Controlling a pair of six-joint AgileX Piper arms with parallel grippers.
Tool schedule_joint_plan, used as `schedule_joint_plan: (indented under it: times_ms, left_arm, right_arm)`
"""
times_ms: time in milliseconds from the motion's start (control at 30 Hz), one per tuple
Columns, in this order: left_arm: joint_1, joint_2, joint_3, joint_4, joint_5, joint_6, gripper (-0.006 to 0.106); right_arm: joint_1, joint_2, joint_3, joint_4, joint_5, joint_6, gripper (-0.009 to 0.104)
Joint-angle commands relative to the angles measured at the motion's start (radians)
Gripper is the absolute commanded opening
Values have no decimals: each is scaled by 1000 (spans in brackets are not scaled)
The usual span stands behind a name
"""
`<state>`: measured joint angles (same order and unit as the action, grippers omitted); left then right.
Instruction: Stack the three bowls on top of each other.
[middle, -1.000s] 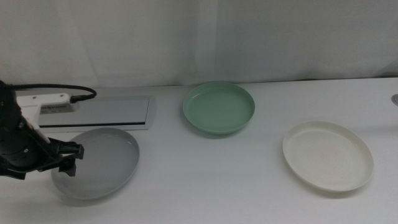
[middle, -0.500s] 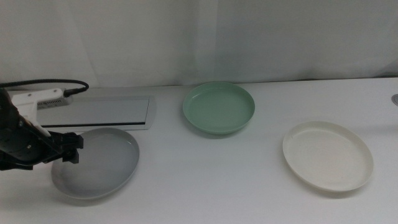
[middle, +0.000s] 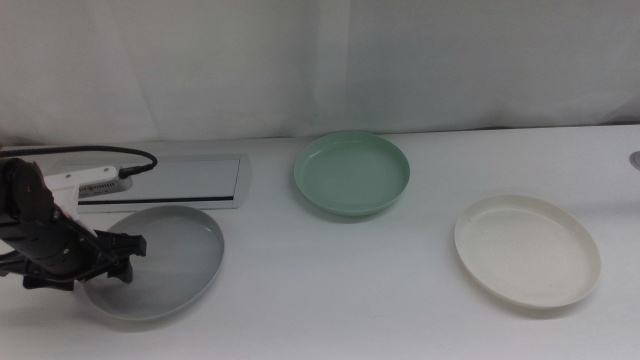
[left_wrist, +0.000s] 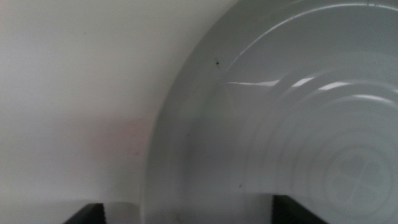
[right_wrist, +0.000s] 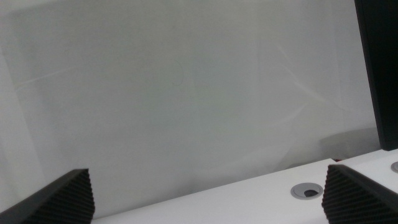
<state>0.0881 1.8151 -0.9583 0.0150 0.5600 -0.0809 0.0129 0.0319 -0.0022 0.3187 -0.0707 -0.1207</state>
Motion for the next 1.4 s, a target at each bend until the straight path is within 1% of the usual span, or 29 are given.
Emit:
schedule_joint_plan:
  times_ms: [0, 33, 100, 167, 200, 233, 267, 500, 633, 800, 1167, 1300, 1367]
  left_arm:
    - [2, 20, -6, -5, -13, -8, 66]
    - [2, 25, -6, -5, -13, -10, 62]
    - [2, 39, -6, -5, -6, -10, 49]
    - [2, 44, -6, -5, -2, -10, 31]
    - [2, 46, -6, -5, 0, -10, 21]
    - [2, 46, -6, -5, 0, -12, 7]
    - [2, 46, -6, -5, -5, -12, -3]
    - [2, 46, -6, -5, -18, -14, -3]
    - [2, 33, -7, -8, 18, -47, -3]
    - [2, -30, -7, -61, 32, -39, -3]
    - [2, -275, -7, -93, 157, -39, -3]
    - [2, -371, -7, -141, 196, -16, -3]
    - [2, -402, -7, -179, 216, -1, -3]
  right_arm:
    - [-4, -5, 36, 3, -9, -8, 103]
    - [-4, -5, 36, 3, -7, -8, 103]
    - [-4, -5, 36, 3, -7, -8, 103]
    - [-4, -5, 36, 3, -7, -8, 103]
    - [-4, -5, 36, 3, -7, -8, 103]
    - [-4, -5, 36, 3, -7, -8, 103]
    - [-4, -5, 36, 3, -7, -8, 103]
    - [-4, -5, 36, 3, -7, -8, 103]
    - [-4, -5, 36, 3, -9, -8, 103]
    - [-4, -5, 36, 3, -9, -8, 103]
    - [-4, -5, 36, 3, -5, -8, 103]
    - [-4, -5, 36, 3, -2, -8, 103]
    - [-4, -5, 36, 3, -1, -8, 103]
